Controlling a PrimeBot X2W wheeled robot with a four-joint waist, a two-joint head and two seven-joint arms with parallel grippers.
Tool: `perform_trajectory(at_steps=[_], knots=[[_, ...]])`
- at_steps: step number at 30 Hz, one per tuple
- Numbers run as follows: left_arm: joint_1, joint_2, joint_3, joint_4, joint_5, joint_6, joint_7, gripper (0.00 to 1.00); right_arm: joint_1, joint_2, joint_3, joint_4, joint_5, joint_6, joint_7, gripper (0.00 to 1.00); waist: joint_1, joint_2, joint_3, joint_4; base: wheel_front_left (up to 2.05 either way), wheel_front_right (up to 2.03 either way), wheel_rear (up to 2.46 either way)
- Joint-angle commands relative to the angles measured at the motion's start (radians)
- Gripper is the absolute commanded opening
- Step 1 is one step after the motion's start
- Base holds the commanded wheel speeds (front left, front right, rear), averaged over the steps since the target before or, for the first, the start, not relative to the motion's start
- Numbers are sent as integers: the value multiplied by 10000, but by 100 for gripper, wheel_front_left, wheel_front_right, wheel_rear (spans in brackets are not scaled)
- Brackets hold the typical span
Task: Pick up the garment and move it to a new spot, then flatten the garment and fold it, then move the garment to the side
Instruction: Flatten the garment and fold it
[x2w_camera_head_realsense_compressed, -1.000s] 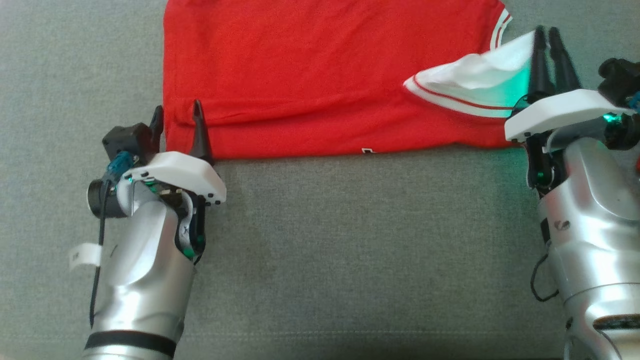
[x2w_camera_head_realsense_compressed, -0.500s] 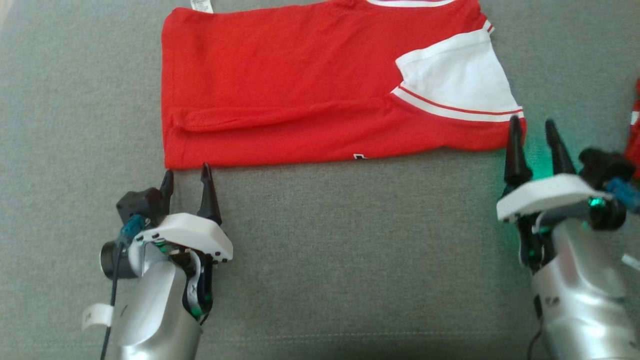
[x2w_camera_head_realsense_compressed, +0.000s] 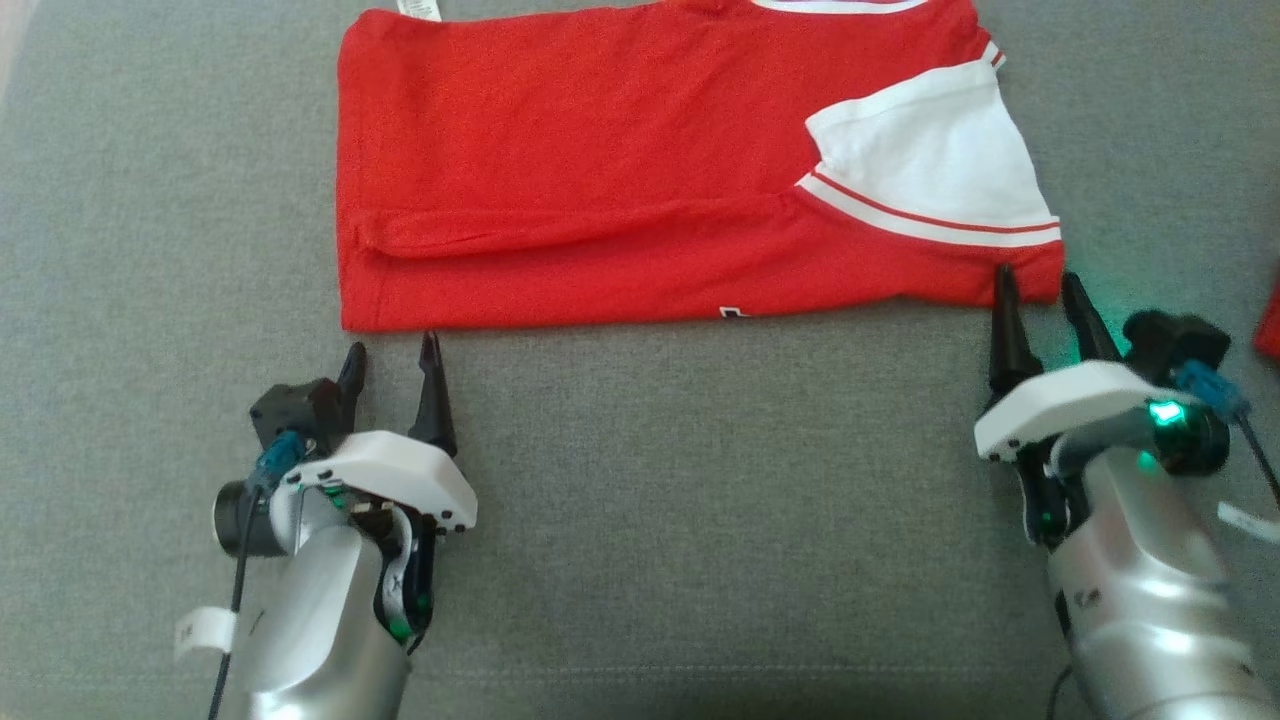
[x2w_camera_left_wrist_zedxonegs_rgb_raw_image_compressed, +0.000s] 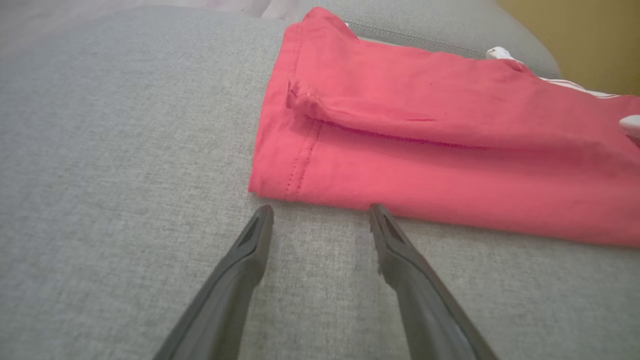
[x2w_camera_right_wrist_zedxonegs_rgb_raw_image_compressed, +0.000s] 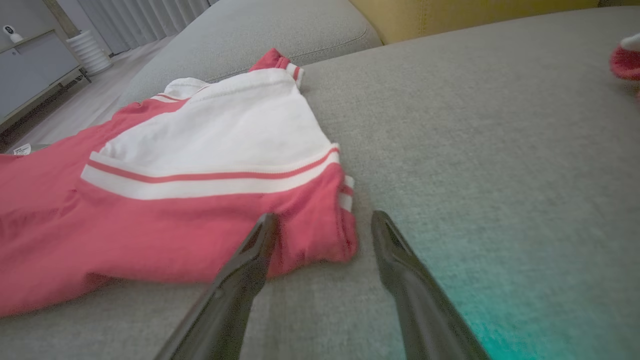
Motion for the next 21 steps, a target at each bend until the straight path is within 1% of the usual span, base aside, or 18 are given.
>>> perform_trajectory(at_steps=[1, 2, 4, 6, 13, 21], knots=[[-280, 202, 230, -183, -66, -34, -59, 100, -360, 139, 241, -94, -86, 65, -71, 52, 0, 0, 31, 23, 0, 0, 0], [-299, 202, 239, -155, -69, -63, -59, 100, -436, 147, 265, 1, -101, 65, -71, 30, 0, 0, 46, 33, 0, 0, 0], [-331, 202, 270, -97, -75, -113, -59, 100, -550, 162, 280, 120, -103, 65, -72, 0, 0, 0, 66, 34, 0, 0, 0], [-353, 202, 347, -7, -93, -188, -59, 100, -624, 182, 278, 180, -52, 65, -72, 0, 0, 0, 66, -2, 0, 0, 0], [-524, 202, 706, 85, -259, -393, -59, 100, -674, 214, 436, -205, 206, 65, -72, 0, 0, 0, 153, -275, 0, 0, 0], [-720, 202, 1153, -151, -258, -486, -59, 100, -704, 232, 691, -475, 433, 65, -72, 0, 0, 0, 318, -486, 0, 0, 0]])
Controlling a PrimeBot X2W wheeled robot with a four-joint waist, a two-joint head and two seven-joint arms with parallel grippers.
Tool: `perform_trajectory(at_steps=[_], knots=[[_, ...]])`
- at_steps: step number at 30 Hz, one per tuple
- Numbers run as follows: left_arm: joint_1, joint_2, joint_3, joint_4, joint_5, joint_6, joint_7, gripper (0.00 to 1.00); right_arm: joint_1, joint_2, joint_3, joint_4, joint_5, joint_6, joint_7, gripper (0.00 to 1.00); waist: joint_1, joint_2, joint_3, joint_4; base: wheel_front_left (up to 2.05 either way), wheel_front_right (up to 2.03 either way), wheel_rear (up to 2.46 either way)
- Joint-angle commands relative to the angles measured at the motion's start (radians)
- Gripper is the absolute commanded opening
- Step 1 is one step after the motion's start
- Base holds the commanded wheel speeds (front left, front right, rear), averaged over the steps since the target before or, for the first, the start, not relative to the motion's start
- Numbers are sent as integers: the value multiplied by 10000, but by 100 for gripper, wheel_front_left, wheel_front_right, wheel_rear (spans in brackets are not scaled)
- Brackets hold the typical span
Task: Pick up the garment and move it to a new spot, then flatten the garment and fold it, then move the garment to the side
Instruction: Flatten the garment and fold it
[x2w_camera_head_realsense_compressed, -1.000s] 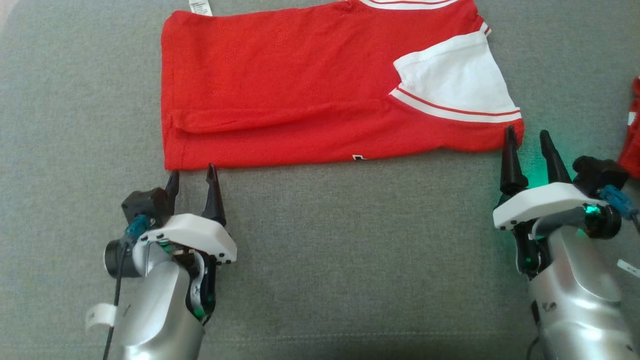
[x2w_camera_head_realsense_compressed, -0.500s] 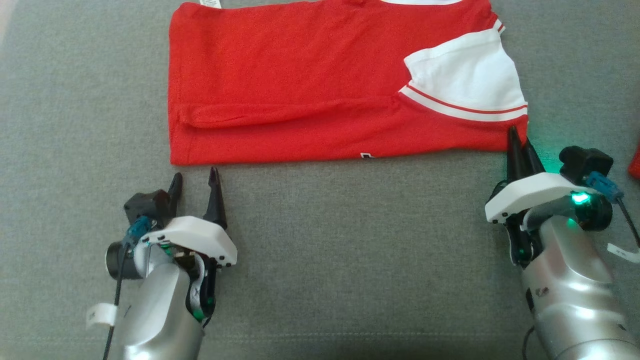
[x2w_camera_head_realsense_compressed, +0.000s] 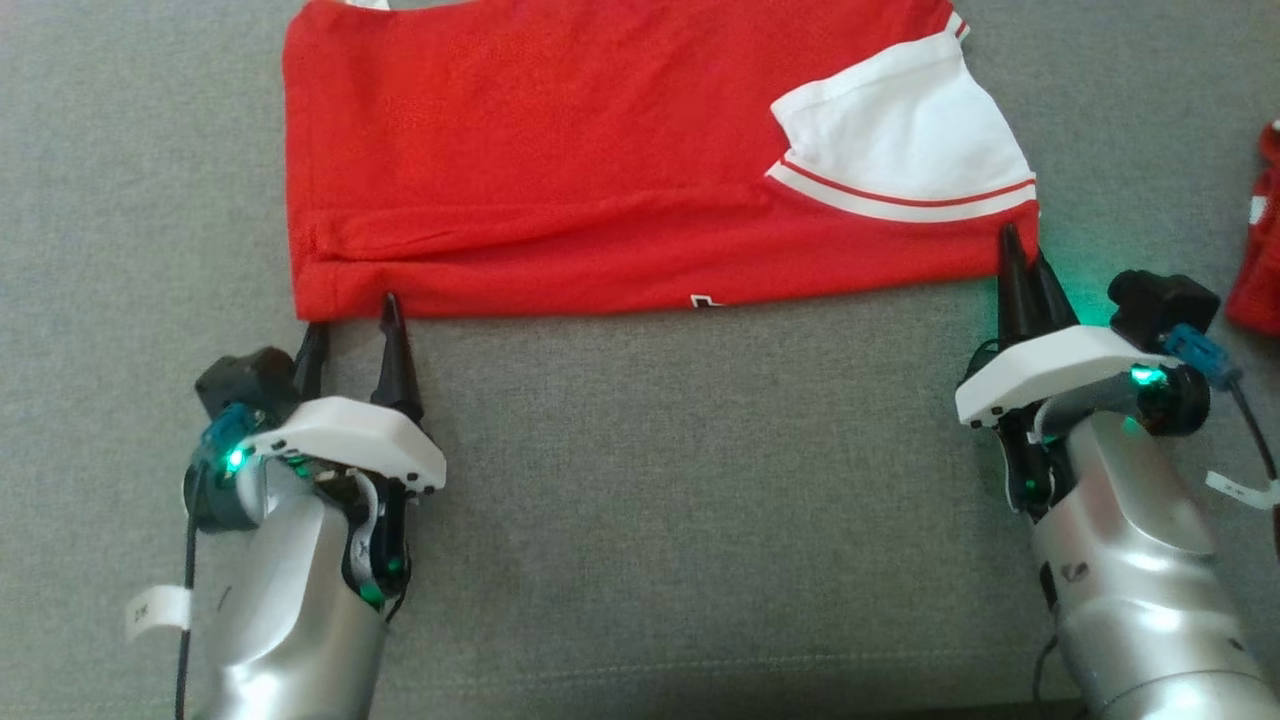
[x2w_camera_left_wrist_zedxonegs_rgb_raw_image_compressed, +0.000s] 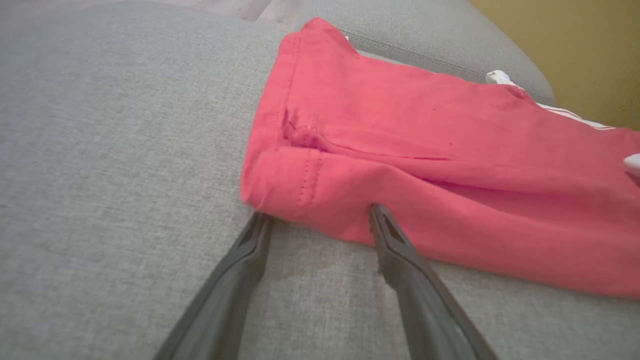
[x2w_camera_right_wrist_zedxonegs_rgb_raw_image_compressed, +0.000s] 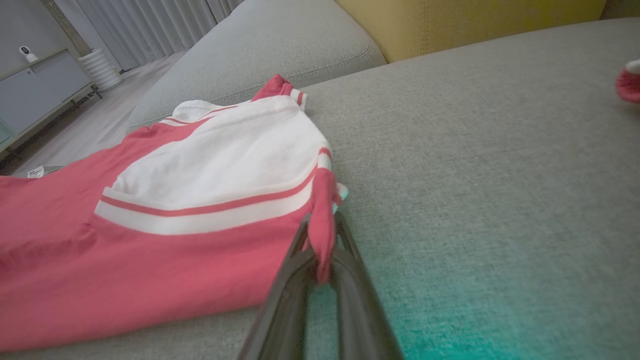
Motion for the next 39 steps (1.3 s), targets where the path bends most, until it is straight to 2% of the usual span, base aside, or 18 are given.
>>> perform_trajectory(at_steps=[1, 6, 14, 19, 28, 34, 35, 36, 37, 39], knots=[[-258, 204, 394, -300, 81, -15, -53, 100, -170, 128, 263, -297, 76, 65, -64, 0, 0, 0, 27, -36, 0, 0, 0], [-121, 204, 382, -249, 110, -87, -53, 100, -169, 133, 291, -318, 141, 65, -64, 0, 0, 0, -27, -70, 0, 0, 0], [344, 204, 682, -1390, 18, -527, -53, 100, -91, 137, 283, -326, 209, 65, -64, 0, 0, 0, -250, 60, 0, 0, 0], [561, 204, 1007, -2021, -9, -534, -53, 100, -66, 138, 466, -352, 396, 65, -64, 0, 0, 0, -324, 20, 0, 0, 0], [-14, 204, 900, -192, -66, 9, -53, 100, -102, 138, 682, -395, 530, 65, -64, 0, 0, 0, -240, -215, 0, 0, 0], [-444, 204, 703, 1215, -253, 17, -53, 100, -118, 138, 713, -453, 540, 65, -64, 0, 0, 0, -187, -328, 0, 0, 0], [-482, 204, 631, 1414, -330, -23, -53, 63, -117, 138, 709, -467, 548, 65, -64, 0, 0, 0, -199, -333, 0, 0, 0], [-512, 204, 553, 1606, -415, -85, -53, 17, -117, 138, 706, -480, 559, 65, -64, 0, 0, 0, -214, -333, 0, 0, 0], [-546, 204, 435, 1814, -480, -188, -53, 0, -117, 138, 703, -503, 582, 65, -64, 0, 0, 0, -230, -324, 0, 0, 0], [-635, 204, 261, 2089, -642, -389, -53, 0, -102, 139, 676, -532, 606, 65, -64, 0, 0, 0, -275, -285, 0, 0, 0]])
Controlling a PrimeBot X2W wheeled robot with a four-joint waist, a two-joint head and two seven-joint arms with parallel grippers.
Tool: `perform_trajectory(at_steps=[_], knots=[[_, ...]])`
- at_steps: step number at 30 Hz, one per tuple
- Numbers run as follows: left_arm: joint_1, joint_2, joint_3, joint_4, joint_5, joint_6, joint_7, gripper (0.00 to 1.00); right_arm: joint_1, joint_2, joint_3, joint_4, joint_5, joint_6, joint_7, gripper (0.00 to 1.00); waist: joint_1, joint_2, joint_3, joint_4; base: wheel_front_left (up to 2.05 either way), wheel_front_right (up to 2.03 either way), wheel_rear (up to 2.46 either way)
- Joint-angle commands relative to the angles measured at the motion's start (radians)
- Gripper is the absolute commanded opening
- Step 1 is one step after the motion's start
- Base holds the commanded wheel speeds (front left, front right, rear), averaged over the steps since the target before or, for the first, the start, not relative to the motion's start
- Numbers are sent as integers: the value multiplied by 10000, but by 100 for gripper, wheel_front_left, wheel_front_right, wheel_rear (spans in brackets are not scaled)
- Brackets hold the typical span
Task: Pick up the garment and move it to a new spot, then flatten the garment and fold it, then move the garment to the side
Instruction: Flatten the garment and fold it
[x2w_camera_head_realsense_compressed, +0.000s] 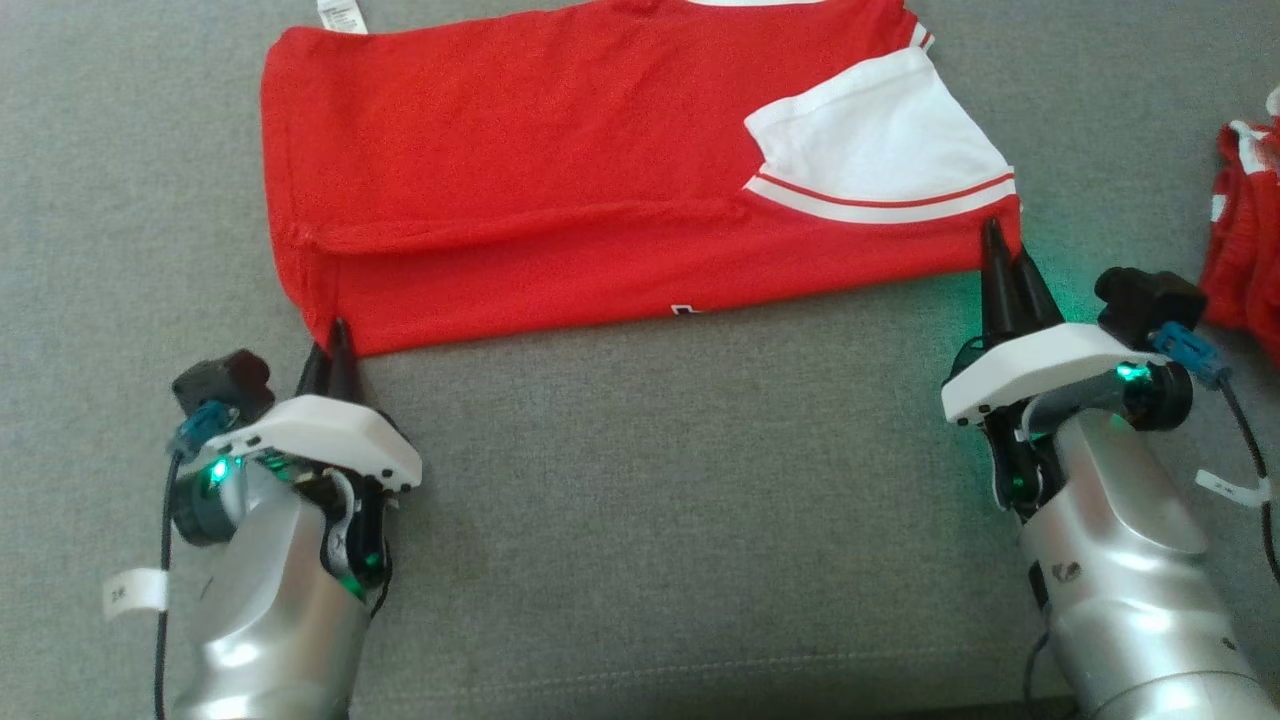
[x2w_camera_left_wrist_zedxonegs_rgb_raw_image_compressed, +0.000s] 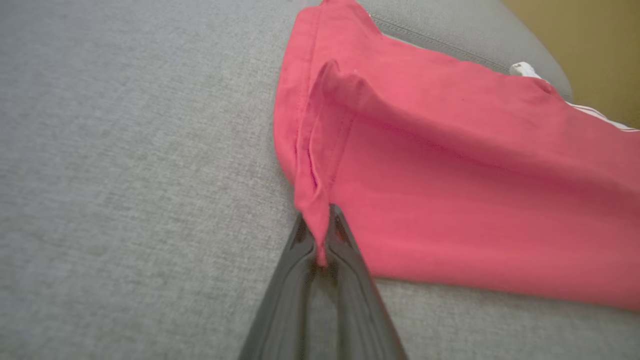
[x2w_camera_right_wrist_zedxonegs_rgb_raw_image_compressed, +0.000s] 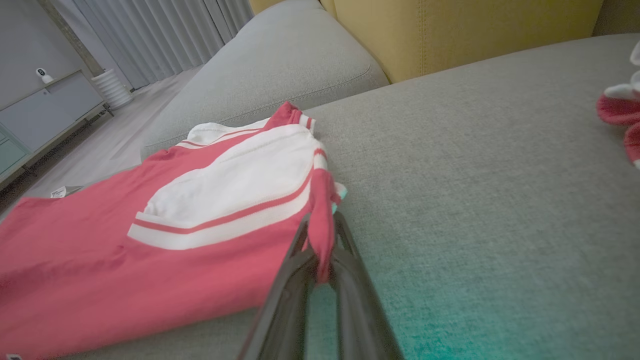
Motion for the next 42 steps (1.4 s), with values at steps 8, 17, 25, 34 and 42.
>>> perform_trajectory(at_steps=[8, 17, 25, 34, 42], knots=[[-130, 104, -88, -290, -249, -188, 85, 0, -17, 104, 51, -601, 281, 65, -65, 0, 0, 0, -491, 225, 0, 0, 0], [694, 172, 761, -580, 411, -297, 85, 0, 636, 104, 54, -348, 451, 65, -60, 0, 0, 0, -2211, 212, 0, 0, 0], [2382, 115, 704, -172, 396, -262, 85, 1, 2386, 53, 574, -549, 1040, 65, 429, 0, 0, 0, -2817, 207, 0, 0, 0], [1483, 225, 191, -682, 976, -160, 85, 100, 2226, -145, 611, -1569, 777, 65, 721, 100, 0, 0, -2177, 355, 0, 0, 0], [-1960, 1628, -309, -181, 1630, -783, 1749, 100, -174, -229, 1053, -2315, 224, 65, 1579, 100, 0, 0, -723, 380, 0, 0, 0]])
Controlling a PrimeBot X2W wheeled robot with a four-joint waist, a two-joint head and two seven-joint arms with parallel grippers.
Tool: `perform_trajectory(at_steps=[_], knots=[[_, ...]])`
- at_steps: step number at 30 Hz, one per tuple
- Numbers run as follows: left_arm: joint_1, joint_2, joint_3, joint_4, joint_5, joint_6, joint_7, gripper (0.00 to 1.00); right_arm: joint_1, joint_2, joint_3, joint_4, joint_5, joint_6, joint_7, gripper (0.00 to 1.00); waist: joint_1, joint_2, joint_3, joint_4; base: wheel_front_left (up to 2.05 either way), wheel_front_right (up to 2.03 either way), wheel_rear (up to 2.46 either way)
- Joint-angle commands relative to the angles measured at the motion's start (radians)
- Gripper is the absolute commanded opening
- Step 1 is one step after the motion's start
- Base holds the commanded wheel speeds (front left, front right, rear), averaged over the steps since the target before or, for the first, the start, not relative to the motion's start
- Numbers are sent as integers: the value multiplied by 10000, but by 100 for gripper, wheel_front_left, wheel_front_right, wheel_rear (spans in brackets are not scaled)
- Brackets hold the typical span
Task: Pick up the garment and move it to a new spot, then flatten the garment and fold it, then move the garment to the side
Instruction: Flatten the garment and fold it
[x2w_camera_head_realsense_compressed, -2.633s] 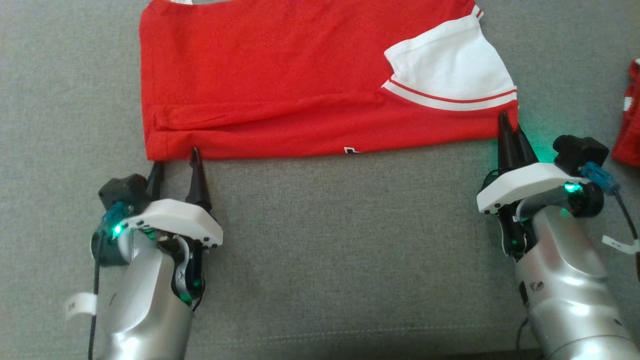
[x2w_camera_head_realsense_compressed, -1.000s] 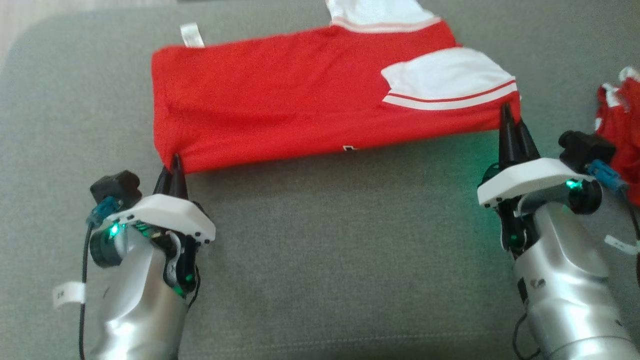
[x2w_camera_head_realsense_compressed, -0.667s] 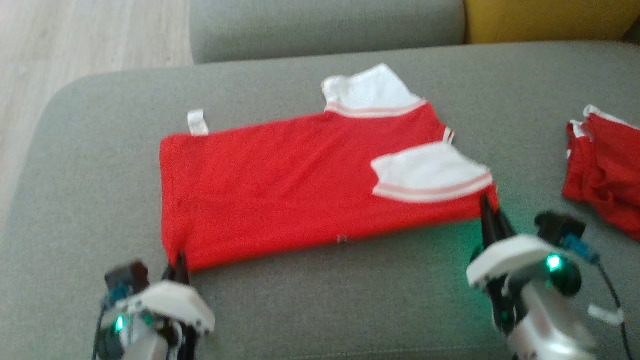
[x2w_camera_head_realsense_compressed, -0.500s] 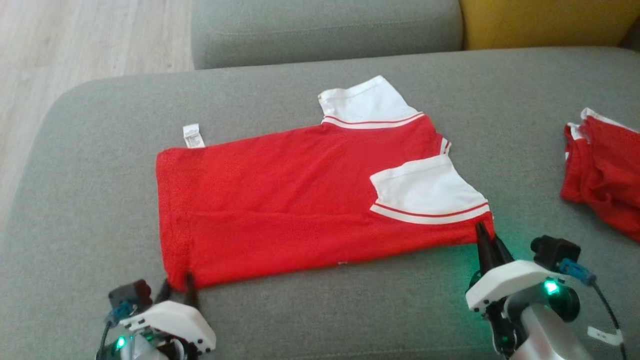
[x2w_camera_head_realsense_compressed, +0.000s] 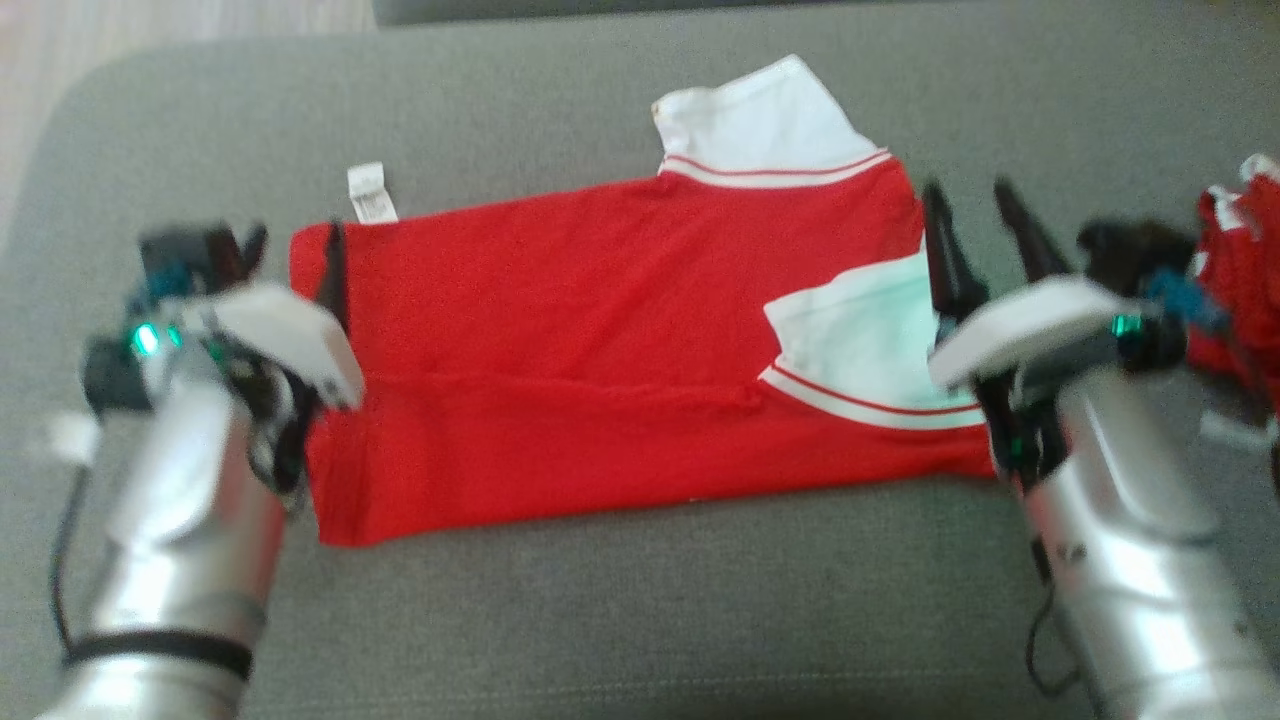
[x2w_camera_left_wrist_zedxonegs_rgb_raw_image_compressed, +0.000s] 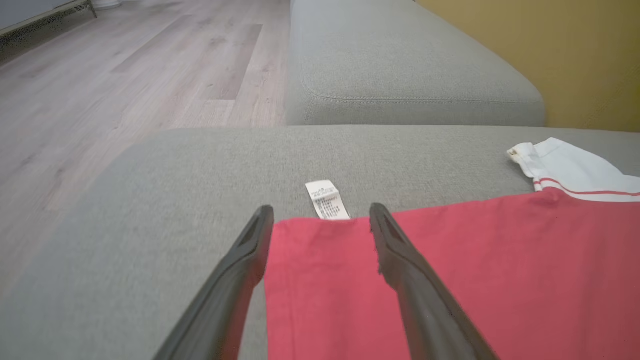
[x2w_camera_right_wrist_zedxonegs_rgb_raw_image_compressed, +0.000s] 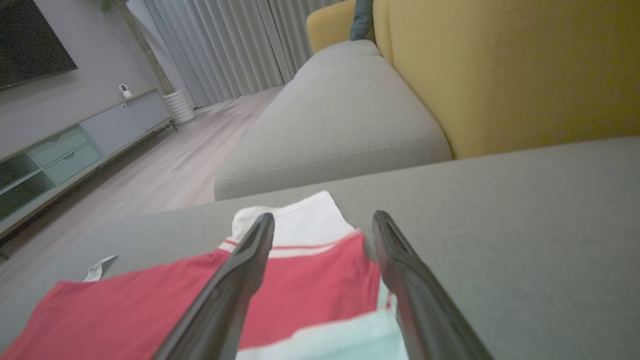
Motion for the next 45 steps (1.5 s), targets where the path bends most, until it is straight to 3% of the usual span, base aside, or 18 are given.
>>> perform_trajectory(at_steps=[1, 11, 17, 18, 19, 20, 21, 32, 45], knots=[[-715, 551, 202, -63, 108, -132, 316, 100, -695, -41, 337, -381, -115, 65, 66, 100, -1, 0, 679, -26, 0, 0, 0], [-2195, 1185, -97, 883, 129, -637, 1360, 100, -2001, -91, 876, -266, -42, 65, 31, 100, -1, 0, 1793, -81, 0, 0, 0], [-2389, 1004, -362, 1321, -190, -909, 1559, 100, -2494, -312, 971, 99, 95, 65, 15, 100, -1, 0, 2101, 32, 0, 0, 0], [-2409, 960, -449, 1362, -261, -949, 1595, 90, -2616, -380, 981, 196, 83, 65, 77, 100, -1, 0, 2135, 82, 0, 0, 0], [-2434, 890, -538, 1379, -352, -978, 1624, 41, -2760, -455, 982, 298, 59, 65, 139, 100, -1, 0, 2168, 144, 0, 0, 0], [-2461, 822, -676, 1377, -413, -1000, 1667, 13, -2920, -536, 979, 414, 18, 65, 205, 100, -1, 0, 2196, 220, 0, 0, 0], [-2496, 754, -795, 1349, -511, -1015, 1691, 0, -3090, -603, 948, 550, -3, 65, 292, 100, -1, 0, 2239, 305, 0, 0, 0], [-3176, 494, -2654, 282, -1695, -1033, 1189, 0, -5257, -1178, 589, 2769, -804, 65, 1519, 100, -1, 0, 2941, 1587, 0, 0, 0], [-4021, -127, -3912, 527, -2385, -1034, 127, 0, -7098, -1752, -463, 5291, -2564, 65, 2504, 100, -1, 0, 3646, 2687, 0, 0, 0]])
